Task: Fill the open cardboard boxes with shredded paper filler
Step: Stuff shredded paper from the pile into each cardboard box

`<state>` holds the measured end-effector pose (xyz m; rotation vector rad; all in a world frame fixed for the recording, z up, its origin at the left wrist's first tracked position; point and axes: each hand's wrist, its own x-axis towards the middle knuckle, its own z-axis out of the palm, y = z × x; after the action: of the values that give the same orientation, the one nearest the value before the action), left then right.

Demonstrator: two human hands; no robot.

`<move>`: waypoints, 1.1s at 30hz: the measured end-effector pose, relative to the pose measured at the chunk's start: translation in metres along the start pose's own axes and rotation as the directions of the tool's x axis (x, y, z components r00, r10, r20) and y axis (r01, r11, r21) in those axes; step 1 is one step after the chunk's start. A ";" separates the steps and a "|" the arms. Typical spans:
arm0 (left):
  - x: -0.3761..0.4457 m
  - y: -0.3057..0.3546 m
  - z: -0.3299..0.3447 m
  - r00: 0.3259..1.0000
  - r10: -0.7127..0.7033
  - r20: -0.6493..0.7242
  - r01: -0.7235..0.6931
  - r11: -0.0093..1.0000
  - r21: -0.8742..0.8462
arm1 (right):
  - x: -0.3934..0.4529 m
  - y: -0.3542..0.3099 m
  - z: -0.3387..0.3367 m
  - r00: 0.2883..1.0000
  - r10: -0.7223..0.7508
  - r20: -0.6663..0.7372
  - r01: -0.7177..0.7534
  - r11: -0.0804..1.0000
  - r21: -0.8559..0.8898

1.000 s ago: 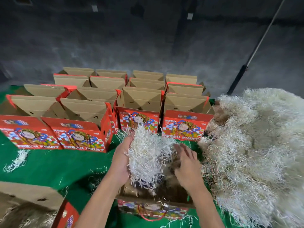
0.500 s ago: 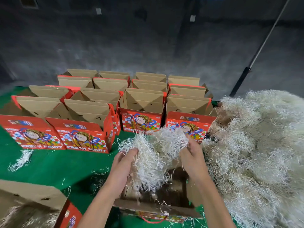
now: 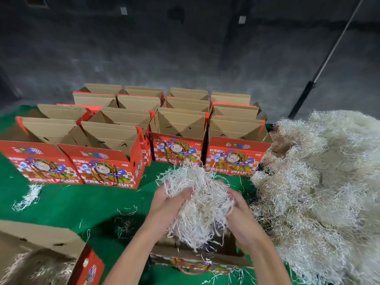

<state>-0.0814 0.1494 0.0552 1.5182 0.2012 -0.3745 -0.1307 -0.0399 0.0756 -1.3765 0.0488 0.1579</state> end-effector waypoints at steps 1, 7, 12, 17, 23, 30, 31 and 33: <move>0.001 -0.001 -0.001 0.999 0.012 -0.040 -0.013 1.000 -0.023 | 0.000 0.001 -0.004 0.999 0.039 -0.022 -0.035 0.984 0.172; -0.011 -0.002 0.021 0.988 0.018 -0.151 -0.008 0.998 0.066 | 0.008 0.008 0.016 0.991 0.013 -0.135 -0.033 0.989 -0.145; -0.020 -0.006 0.040 0.985 0.029 -0.172 -0.011 0.995 0.101 | 0.017 0.016 0.041 0.862 -0.420 -0.284 0.263 0.849 -0.458; -0.022 0.002 0.039 0.984 0.052 -0.171 -0.031 0.992 0.123 | 0.016 0.020 0.034 0.857 -0.368 -0.361 0.237 0.903 -0.359; -0.008 0.012 0.019 0.986 0.043 -0.161 -0.066 0.988 -0.138 | 0.011 0.008 0.027 0.870 -0.199 -0.451 0.139 0.977 -0.162; -0.020 -0.001 0.060 0.976 -0.005 -0.219 -0.028 0.988 -0.149 | 0.019 0.014 0.049 0.839 -0.365 -0.404 0.236 0.912 -0.335; -0.020 -0.002 0.064 0.968 -0.018 -0.252 -0.024 0.986 -0.163 | 0.020 0.014 0.051 0.823 -0.389 -0.413 0.232 0.895 -0.381; -0.015 0.000 0.062 0.966 -0.012 -0.257 -0.027 0.989 -0.147 | 0.021 0.011 0.044 0.816 -0.385 -0.431 0.230 0.901 -0.369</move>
<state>-0.1016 0.0890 0.0634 1.4156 0.4192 -0.1503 -0.1136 0.0072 0.0704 -1.6824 0.2355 -0.4943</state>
